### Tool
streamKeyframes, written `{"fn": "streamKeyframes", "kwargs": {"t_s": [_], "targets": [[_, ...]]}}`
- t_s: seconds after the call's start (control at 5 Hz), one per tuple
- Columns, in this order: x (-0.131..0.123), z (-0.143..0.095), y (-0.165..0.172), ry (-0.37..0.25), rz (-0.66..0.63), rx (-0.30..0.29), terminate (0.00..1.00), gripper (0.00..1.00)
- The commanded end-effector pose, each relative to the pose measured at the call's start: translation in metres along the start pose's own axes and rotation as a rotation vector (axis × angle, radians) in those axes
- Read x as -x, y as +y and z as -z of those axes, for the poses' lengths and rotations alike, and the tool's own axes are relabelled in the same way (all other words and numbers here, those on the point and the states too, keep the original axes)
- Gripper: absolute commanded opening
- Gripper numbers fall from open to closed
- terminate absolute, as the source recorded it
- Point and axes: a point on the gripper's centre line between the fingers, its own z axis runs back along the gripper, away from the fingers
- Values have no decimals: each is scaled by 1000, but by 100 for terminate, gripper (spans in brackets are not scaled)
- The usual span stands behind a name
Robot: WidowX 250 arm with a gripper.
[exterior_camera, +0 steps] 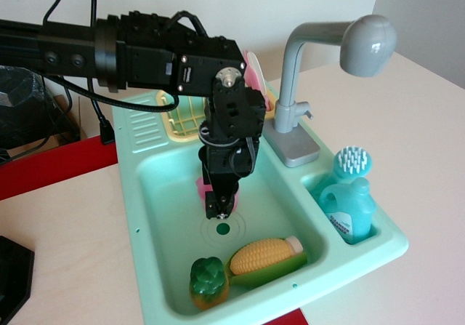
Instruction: Put cup from sink to drying rack
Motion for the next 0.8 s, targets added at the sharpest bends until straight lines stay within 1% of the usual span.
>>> {"fn": "streamKeyframes", "kwargs": {"t_s": [0.0, 0.2, 0.4, 0.6], "targets": [[0, 0, 0, 0, 0, 0, 0, 100], [-11, -3, 4, -20, -16, 3, 0, 100], [-15, 1, 4, -13, -27, 7, 0, 100], [-11, 7, 5, -32, -39, 8, 0, 0]]}}
